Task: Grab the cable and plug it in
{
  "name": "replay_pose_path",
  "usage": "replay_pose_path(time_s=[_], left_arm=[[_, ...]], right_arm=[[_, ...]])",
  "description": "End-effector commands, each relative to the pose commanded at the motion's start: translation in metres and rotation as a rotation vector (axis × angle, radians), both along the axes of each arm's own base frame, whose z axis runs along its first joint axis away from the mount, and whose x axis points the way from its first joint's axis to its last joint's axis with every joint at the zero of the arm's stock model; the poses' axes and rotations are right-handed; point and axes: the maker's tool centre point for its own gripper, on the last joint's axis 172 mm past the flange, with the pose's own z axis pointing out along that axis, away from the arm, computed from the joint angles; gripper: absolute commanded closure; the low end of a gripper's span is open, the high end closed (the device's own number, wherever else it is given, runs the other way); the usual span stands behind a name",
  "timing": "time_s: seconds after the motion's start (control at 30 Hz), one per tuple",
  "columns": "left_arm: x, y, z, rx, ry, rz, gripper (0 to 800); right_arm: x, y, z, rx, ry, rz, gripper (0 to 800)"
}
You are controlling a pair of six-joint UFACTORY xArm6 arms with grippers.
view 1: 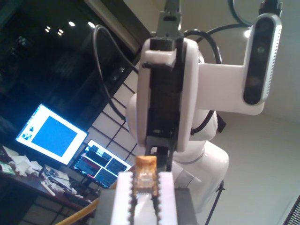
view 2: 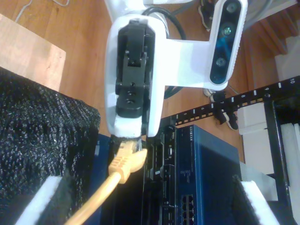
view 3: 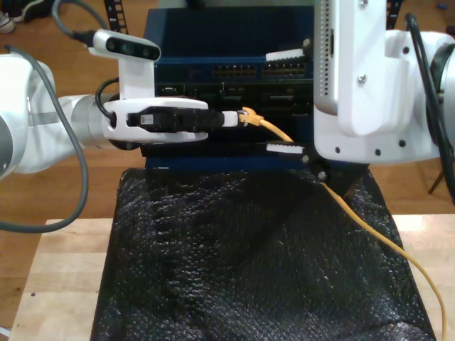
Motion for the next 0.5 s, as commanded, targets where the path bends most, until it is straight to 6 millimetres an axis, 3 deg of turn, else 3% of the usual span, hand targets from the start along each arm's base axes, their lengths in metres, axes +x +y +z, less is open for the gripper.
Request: replay_pose_path(time_s=[0.13,0.23,0.37,0.5], left_arm=[[-0.001,0.000,0.000,0.003,0.014,-0.009,795],[-0.001,0.000,0.000,0.006,0.019,-0.011,795],[-0.002,0.001,0.000,0.008,0.020,-0.015,795],[-0.003,0.001,0.001,0.013,0.037,-0.026,795]], right_arm=[[-0.001,0.002,-0.002,0.000,0.001,0.003,37],[0.000,0.002,-0.004,0.000,0.004,0.001,172],[0.000,0.002,-0.007,0.000,0.011,-0.001,272],[-0.002,0.003,-0.011,-0.002,0.019,0.004,302]])
